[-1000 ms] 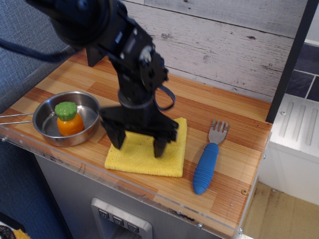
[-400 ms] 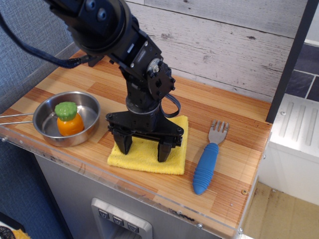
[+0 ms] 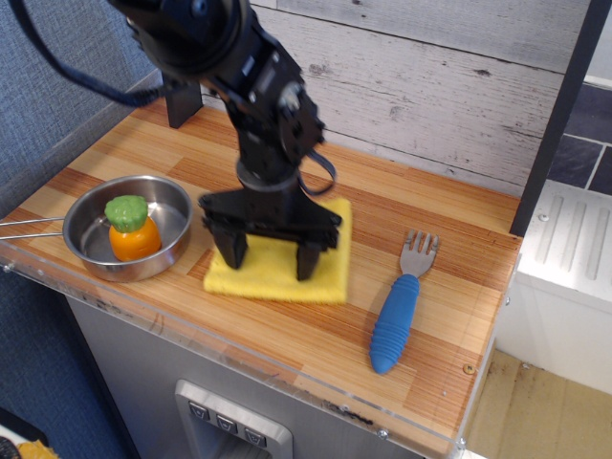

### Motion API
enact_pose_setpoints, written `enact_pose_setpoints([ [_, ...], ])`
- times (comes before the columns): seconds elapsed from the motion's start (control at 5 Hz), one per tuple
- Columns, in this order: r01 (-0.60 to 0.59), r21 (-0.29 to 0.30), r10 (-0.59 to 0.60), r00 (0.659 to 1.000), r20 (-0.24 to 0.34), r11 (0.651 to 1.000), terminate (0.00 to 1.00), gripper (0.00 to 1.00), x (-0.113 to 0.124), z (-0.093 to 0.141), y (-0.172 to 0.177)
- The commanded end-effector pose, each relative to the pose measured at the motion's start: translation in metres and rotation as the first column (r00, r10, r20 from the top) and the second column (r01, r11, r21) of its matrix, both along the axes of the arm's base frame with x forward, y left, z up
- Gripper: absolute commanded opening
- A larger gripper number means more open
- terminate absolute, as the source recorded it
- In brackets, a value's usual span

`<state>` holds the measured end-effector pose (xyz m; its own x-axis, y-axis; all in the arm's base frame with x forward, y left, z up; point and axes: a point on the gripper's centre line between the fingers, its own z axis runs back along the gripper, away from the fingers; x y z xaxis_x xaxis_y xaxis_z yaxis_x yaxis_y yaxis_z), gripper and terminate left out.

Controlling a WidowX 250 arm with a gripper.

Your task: Put towel behind pan slightly up the wall

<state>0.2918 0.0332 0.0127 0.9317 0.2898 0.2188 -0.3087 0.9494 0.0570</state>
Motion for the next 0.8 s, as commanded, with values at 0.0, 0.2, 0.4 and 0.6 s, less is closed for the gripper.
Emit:
enact_pose_setpoints([
  [0.0,-0.031,0.006,0.031,0.999,0.043,1.0,0.0,1.0,0.044,0.016,0.028],
  [0.2,-0.065,0.0,0.065,0.997,0.046,0.998,0.0,1.0,0.063,0.016,0.044],
  [0.4,-0.115,0.009,0.114,0.993,0.043,0.993,0.0,1.0,0.082,0.016,0.063],
  [0.6,-0.155,0.018,0.154,0.987,0.039,0.988,0.0,1.0,0.098,0.015,0.085],
])
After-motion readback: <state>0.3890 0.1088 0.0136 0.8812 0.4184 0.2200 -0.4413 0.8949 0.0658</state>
